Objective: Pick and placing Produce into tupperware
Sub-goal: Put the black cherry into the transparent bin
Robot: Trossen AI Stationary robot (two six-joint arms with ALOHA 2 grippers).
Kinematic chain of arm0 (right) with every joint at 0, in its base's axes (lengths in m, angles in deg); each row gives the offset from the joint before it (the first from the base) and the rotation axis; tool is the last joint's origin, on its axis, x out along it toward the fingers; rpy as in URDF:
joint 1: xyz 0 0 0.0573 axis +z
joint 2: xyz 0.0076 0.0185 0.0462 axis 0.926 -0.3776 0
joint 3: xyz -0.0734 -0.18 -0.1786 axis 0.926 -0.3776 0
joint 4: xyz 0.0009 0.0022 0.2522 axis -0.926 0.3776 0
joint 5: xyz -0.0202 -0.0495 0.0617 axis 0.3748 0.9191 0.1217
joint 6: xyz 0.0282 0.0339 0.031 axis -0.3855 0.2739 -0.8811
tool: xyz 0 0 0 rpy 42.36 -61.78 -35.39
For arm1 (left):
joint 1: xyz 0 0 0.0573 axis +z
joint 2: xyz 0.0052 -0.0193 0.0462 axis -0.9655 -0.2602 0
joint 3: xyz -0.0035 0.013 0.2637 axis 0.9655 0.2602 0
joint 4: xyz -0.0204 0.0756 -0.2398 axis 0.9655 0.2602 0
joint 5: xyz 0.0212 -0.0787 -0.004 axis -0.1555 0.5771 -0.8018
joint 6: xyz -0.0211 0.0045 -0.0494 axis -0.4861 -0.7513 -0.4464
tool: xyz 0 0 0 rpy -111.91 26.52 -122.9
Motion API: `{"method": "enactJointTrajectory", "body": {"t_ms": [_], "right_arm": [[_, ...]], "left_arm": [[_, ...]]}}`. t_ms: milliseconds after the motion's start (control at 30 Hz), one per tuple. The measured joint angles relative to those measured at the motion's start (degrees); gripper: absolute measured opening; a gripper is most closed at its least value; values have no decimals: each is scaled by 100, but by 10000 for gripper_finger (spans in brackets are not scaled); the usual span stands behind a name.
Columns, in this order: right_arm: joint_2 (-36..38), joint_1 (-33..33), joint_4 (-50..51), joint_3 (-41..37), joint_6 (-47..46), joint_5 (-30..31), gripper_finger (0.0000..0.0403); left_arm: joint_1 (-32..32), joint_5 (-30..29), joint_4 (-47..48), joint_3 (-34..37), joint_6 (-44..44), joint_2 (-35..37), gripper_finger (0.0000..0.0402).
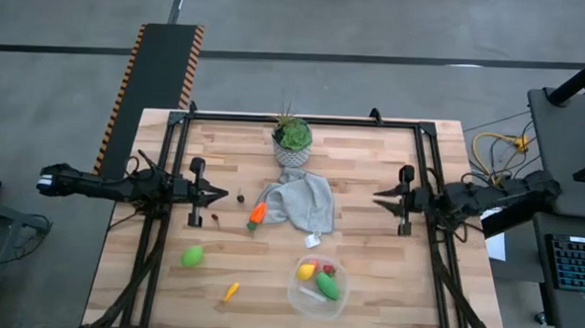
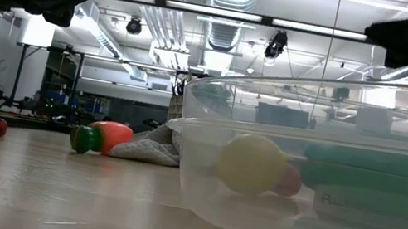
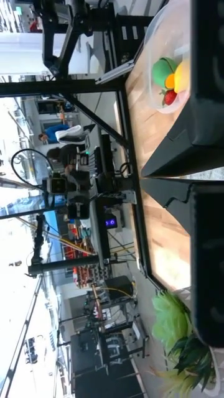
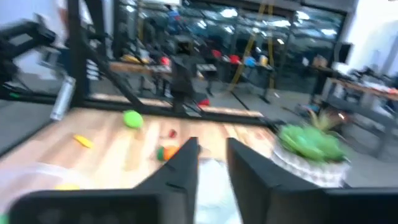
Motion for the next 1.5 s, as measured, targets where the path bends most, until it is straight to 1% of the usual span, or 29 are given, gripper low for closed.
{"method": "enactJointTrajectory", "body": {"t_ms": [67, 133, 167, 267, 300, 400, 533, 667, 767, 933, 1033, 1100, 1167, 1233, 1333, 1433, 1500], "right_arm": [[31, -239, 161, -2, -38, -3, 25], [57, -448, 188, -2, -70, -53, 15], [73, -543, 172, -2, -90, -202, 13], [73, -749, 29, -79, -180, -931, 9], [73, -788, -16, -140, -243, -1055, 9], [69, -856, -283, -412, -384, -1055, 9], [73, -847, -1191, -939, -436, -1102, 8], [-17, -849, -1339, -960, -799, -1102, 8], [-27, -849, -1598, -955, -842, -1076, 8], [-7, -849, -2044, -953, -538, -1058, 8], [-7, -849, -2049, -953, -204, -1058, 8], [-16, -849, -2052, -953, -48, -1058, 8], [-18, -849, -2042, -953, 85, -1056, 8], [-18, -849, -2047, -953, 235, -1056, 8], [-16, -849, -2046, -953, 402, -1054, 8], [-18, -847, -2045, -953, 532, -984, 8], [-18, -847, -2047, -953, 549, -793, 8]], "left_arm": [[0, 0, 2, 0, 3, -2, 0], [0, 0, 2, 0, 4, -6, 0], [0, 0, 1, 0, 2, -21, 0], [0, 0, 4, 0, -9, -78, 0], [0, 0, 2, 0, -11, -117, 0], [0, 1, 11, 0, -15, -226, 0], [0, 2, 11, 0, -18, -321, 0], [0, -2, -53, 0, 10, -337, 0], [0, -28, -422, 0, 131, -342, 0], [0, -62, -888, 0, 565, -346, 0], [0, -373, -1022, 0, 539, -352, 5], [0, -600, -1047, -7, 446, -376, 23], [0, -742, -913, -48, 363, -417, 56], [0, -862, -821, -224, 89, -511, 100], [0, -1054, -596, -524, -239, -719, 179], [0, -1445, -377, -946, -38, -1022, 247], [2, -1660, -105, -1176, 143, -1298, 274]]}}
